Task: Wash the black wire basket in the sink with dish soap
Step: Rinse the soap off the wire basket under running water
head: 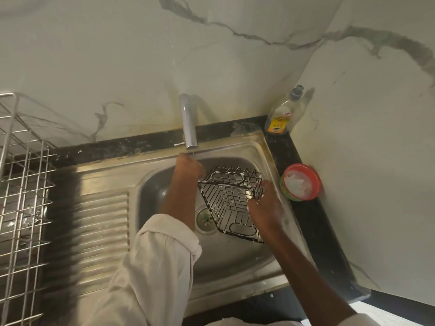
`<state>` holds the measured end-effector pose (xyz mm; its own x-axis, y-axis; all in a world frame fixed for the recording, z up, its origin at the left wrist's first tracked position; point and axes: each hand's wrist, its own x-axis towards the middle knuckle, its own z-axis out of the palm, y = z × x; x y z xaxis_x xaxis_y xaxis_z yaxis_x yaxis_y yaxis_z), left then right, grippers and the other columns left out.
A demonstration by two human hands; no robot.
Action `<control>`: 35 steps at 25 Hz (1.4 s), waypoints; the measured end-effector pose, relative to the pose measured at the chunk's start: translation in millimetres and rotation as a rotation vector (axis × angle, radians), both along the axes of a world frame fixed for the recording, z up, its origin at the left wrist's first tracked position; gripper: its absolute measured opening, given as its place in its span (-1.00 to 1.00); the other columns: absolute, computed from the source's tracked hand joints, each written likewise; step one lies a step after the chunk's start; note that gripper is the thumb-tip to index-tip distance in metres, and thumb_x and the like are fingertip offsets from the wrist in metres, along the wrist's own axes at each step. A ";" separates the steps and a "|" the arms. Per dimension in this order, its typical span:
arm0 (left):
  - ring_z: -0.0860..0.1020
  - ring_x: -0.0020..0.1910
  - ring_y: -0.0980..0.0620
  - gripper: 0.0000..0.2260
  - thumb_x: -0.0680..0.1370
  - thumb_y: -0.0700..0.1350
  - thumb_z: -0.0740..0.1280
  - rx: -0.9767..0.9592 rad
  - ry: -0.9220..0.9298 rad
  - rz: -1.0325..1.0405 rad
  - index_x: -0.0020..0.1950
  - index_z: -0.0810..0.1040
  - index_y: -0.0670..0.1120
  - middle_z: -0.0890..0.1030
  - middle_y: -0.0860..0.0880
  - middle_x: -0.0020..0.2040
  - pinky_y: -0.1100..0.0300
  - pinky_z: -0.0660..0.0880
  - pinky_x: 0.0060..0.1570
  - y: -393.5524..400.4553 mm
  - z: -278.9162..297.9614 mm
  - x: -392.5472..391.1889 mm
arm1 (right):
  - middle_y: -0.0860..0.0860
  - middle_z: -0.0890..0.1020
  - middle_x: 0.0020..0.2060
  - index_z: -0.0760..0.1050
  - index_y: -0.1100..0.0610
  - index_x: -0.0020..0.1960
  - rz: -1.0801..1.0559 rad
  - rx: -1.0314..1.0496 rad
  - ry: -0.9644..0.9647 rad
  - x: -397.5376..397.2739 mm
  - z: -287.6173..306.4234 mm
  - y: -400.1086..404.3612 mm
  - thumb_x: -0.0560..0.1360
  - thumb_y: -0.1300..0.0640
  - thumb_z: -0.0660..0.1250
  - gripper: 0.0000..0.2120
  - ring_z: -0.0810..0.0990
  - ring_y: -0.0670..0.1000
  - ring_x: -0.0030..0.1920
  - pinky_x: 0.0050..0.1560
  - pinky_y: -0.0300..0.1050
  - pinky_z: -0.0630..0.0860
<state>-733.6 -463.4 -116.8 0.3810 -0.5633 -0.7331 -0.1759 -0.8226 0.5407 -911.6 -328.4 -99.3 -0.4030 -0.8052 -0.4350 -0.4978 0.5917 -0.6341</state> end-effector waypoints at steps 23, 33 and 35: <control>0.58 0.18 -0.14 -0.63 0.75 0.03 0.25 -0.269 0.031 -0.383 0.32 0.60 -0.24 0.62 -0.20 0.18 -0.06 0.53 0.25 47.9 25.3 0.6 | 0.20 0.42 0.51 0.20 0.17 0.63 0.047 -0.036 -0.081 -0.3 1.5 -19.7 0.55 0.24 0.31 -0.33 0.48 0.23 0.43 0.35 0.10 0.50; 0.63 0.23 -0.01 -0.32 0.52 -0.38 0.51 -0.514 0.023 -0.463 0.54 0.37 0.01 0.60 0.11 0.19 0.09 0.66 0.18 126.7 17.8 61.8 | 0.15 0.47 0.45 0.35 0.04 0.57 0.336 -0.009 -0.473 8.6 -9.9 -64.3 0.52 0.52 0.25 -0.30 0.57 0.03 0.08 -0.28 -0.24 0.49; 0.61 0.20 -0.01 -0.39 0.52 -0.44 0.44 -0.523 -0.155 -0.427 0.51 0.41 -0.07 0.59 0.12 0.12 0.36 0.55 0.11 130.7 19.6 68.5 | 0.16 0.39 0.53 0.28 0.00 0.61 0.369 0.019 -0.504 27.7 -11.3 -68.0 0.53 0.53 0.27 -0.24 0.54 0.03 0.15 -0.25 -0.25 0.47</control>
